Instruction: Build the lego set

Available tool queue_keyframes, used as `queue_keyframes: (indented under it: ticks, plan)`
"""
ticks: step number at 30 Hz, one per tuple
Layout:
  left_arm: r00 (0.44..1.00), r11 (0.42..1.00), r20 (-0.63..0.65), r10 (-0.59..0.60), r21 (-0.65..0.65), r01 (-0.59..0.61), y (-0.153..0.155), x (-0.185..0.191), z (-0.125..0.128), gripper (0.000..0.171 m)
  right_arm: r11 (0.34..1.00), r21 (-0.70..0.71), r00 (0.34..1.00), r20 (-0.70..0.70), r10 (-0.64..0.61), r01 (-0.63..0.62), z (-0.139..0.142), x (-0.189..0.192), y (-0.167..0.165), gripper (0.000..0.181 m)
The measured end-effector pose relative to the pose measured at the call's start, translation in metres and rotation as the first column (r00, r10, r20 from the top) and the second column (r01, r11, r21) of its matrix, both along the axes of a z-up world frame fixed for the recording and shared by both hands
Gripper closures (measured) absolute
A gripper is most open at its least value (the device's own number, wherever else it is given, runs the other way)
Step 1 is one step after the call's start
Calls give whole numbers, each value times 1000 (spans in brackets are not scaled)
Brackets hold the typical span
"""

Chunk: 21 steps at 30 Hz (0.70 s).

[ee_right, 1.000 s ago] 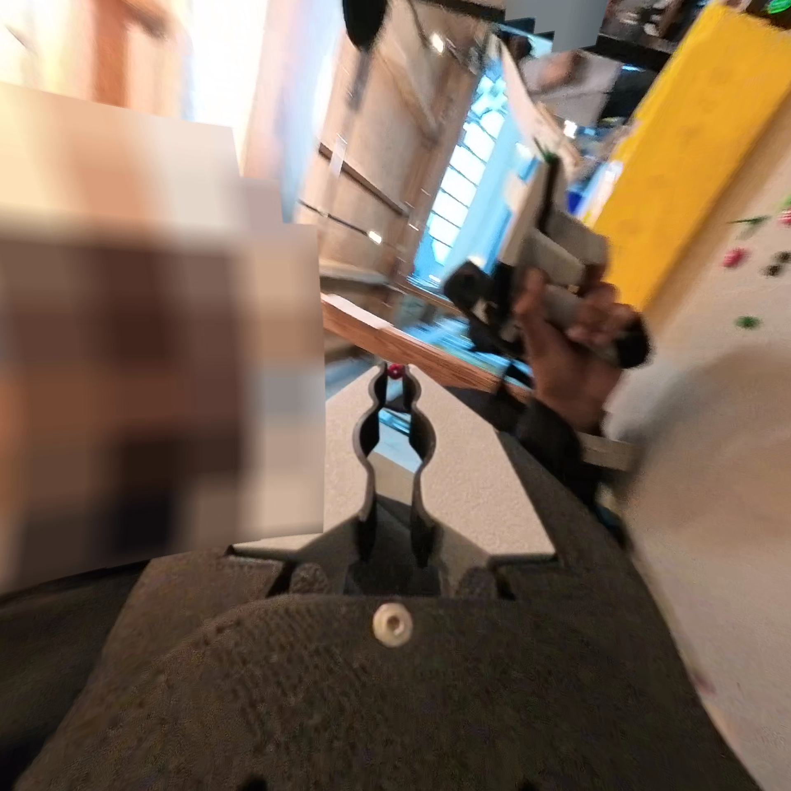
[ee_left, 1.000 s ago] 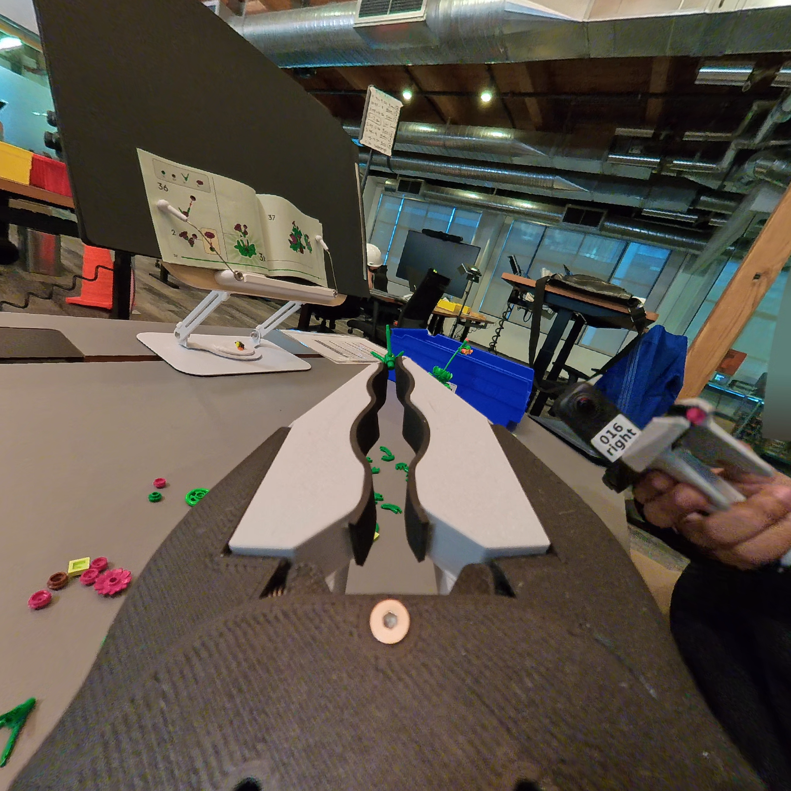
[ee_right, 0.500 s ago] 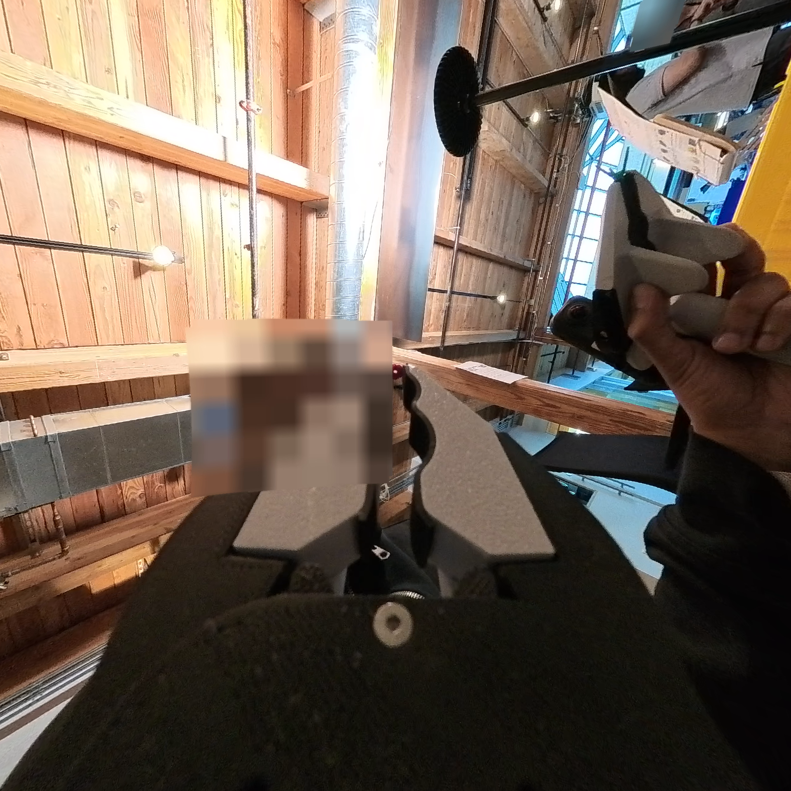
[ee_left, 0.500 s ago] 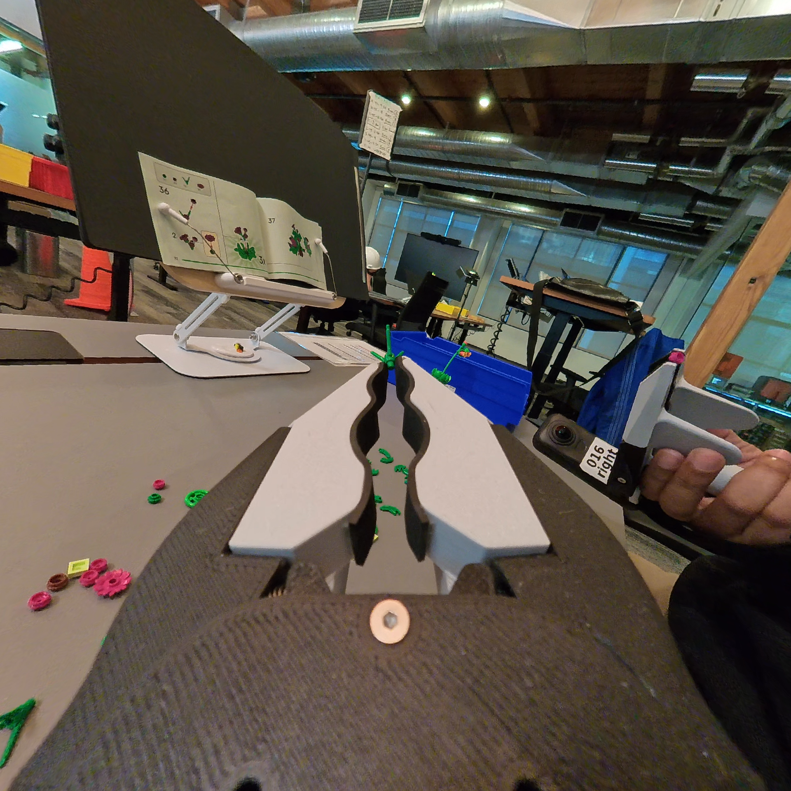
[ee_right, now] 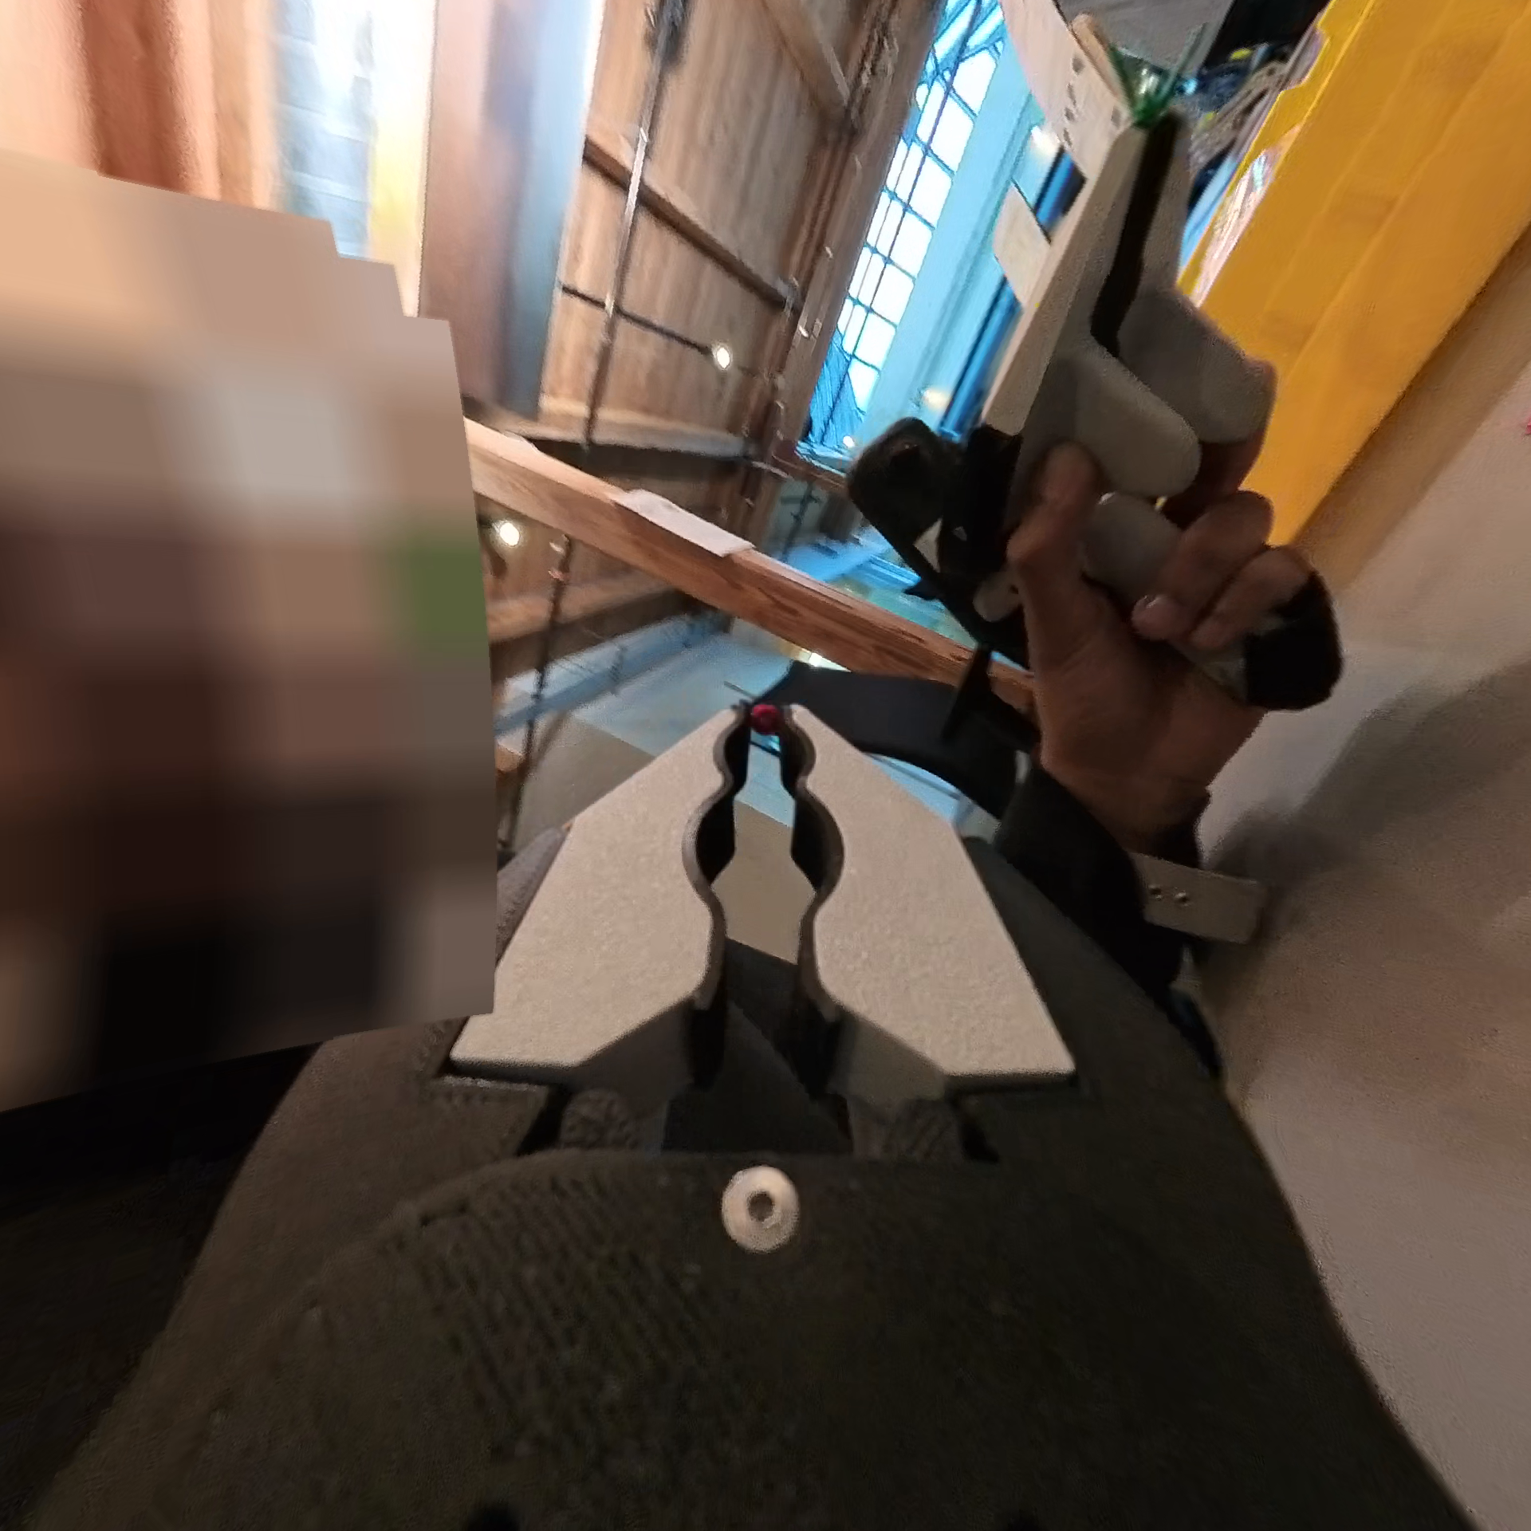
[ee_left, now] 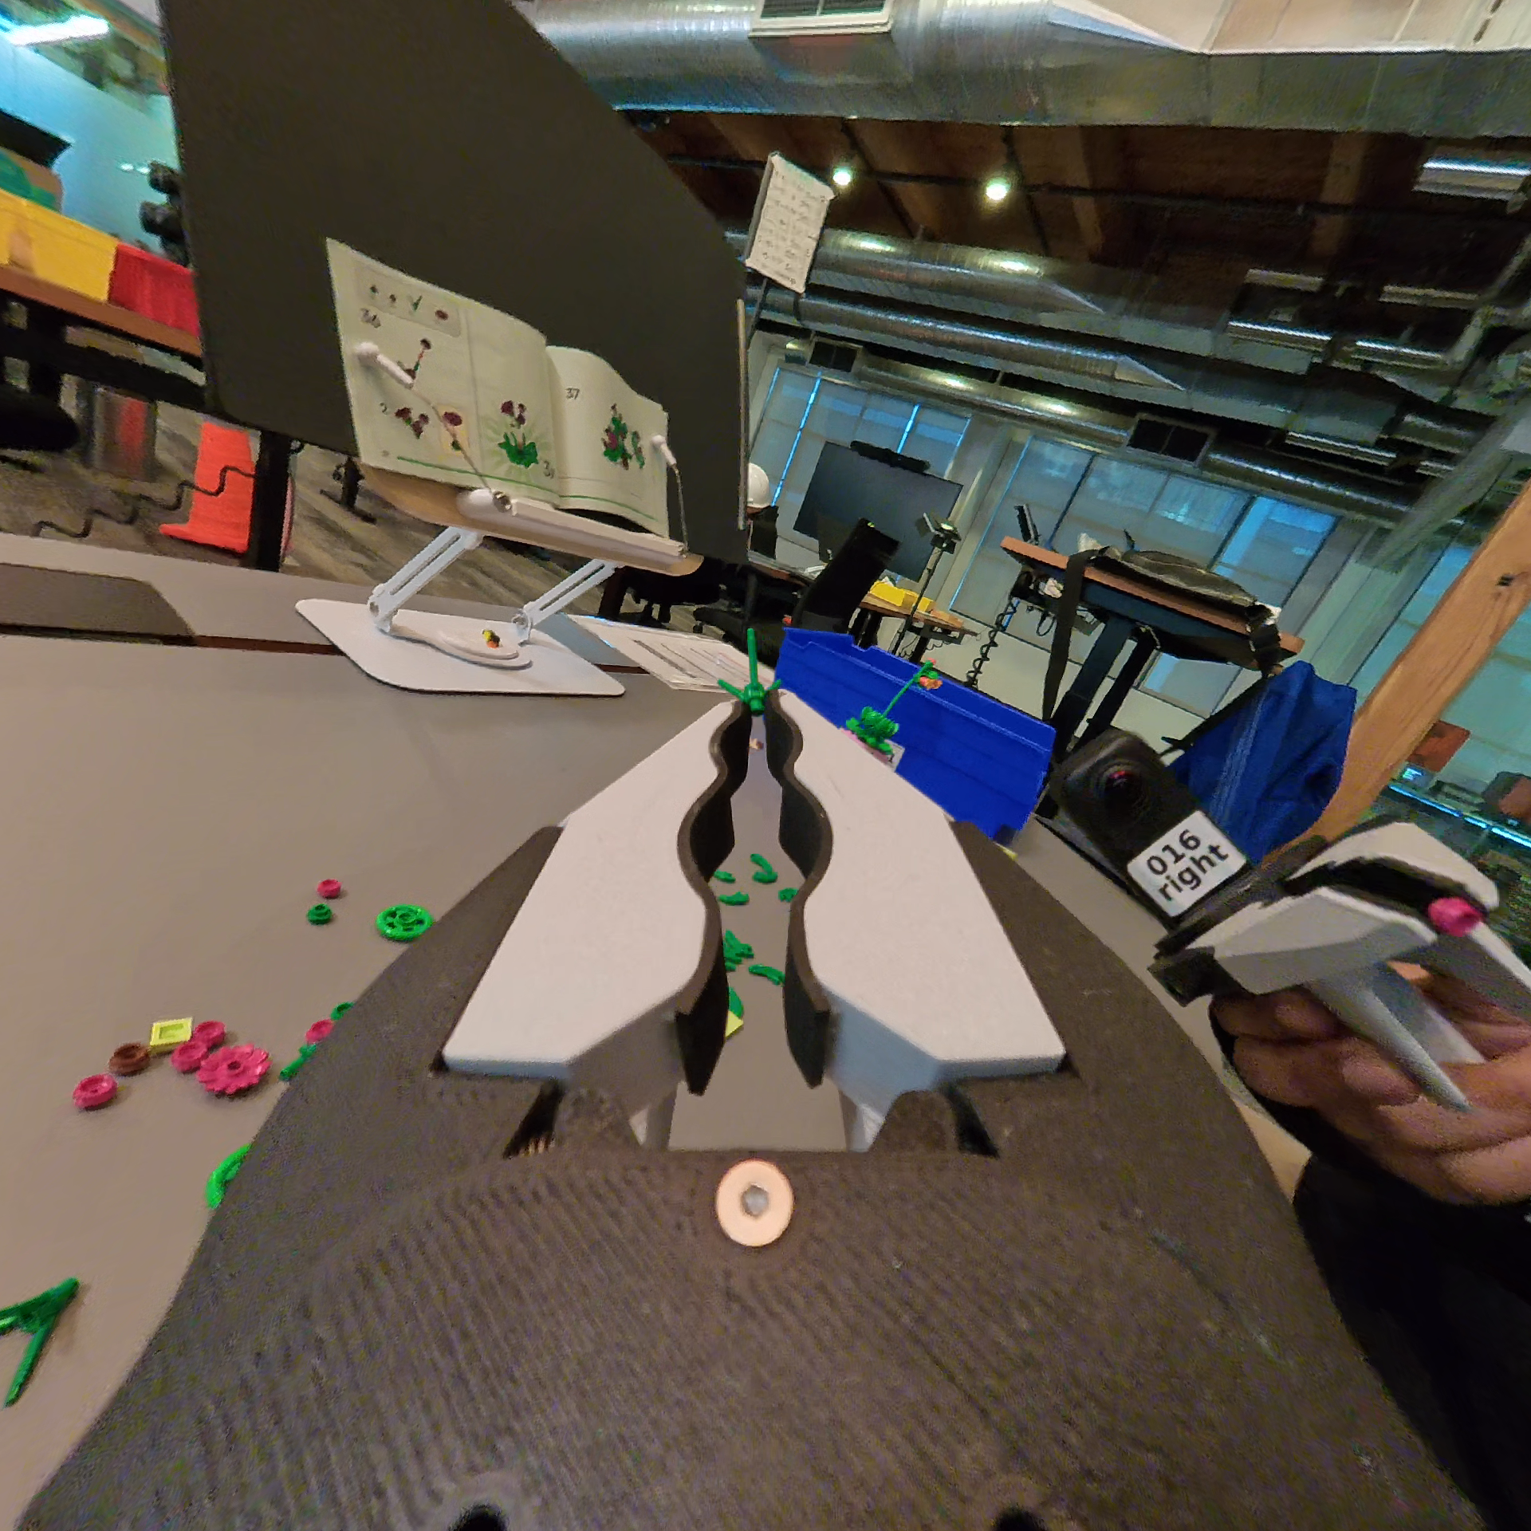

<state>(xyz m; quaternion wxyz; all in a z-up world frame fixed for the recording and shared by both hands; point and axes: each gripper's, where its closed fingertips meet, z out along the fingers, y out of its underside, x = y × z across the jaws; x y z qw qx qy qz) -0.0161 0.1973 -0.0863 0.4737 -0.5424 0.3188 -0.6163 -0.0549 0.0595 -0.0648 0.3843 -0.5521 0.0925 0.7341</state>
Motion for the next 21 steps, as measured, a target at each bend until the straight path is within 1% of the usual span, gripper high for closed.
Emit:
queue_keyframes:
  ticks: [1, 3, 5, 9, 11, 13, 15, 17, 18, 19, 20, 21]
  plan:
    - [1000, 1000, -1, 5, -10, -5, 2, 0, -1, 170, 1000, 18, 999, 53, -2, 1, -2, -3, 4, 176]
    - [1000, 999, 1, 15, -35, -15, 5, -1, -3, 170, 998, 67, 984, 172, -33, 22, -6, -5, 17, 176]
    - [1000, 998, 2, 27, -59, -27, 10, -3, -6, 170, 991, 122, 957, 277, -92, 60, -10, 1, 32, 176]
    - [999, 994, 25, 33, -105, -30, 15, -7, -7, 170, 964, 216, 892, 388, -233, 157, -18, 22, 63, 176]
    - [998, 992, 47, 29, -126, -23, 16, -9, -6, 170, 935, 284, 836, 443, -323, 211, -24, 31, 77, 176]
    - [998, 990, 60, 27, -140, -19, 16, -10, -7, 170, 900, 365, 751, 518, -409, 238, -33, 36, 85, 176]
    - [998, 990, 57, 32, -136, -24, 17, -11, -7, 170, 869, 444, 667, 582, -464, 217, -43, 34, 87, 177]
    - [998, 992, 54, 42, -120, -35, 17, -12, -7, 170, 841, 516, 608, 619, -498, 163, -49, 28, 85, 176]
    - [997, 993, 57, 47, -109, -40, 16, -12, -6, 170, 826, 549, 590, 626, -510, 132, -50, 24, 83, 176]
    - [997, 994, 60, 49, -98, -43, 16, -12, -5, 170, 811, 574, 598, 613, -516, 112, -49, 20, 80, 176]
    - [997, 995, 62, 51, -91, -46, 15, -12, -4, 170, 805, 583, 651, 572, -499, 104, -43, 16, 75, 176]
    - [996, 995, 66, 53, -87, -47, 15, -11, -4, 170, 808, 582, 718, 521, -462, 97, -37, 13, 68, 177]
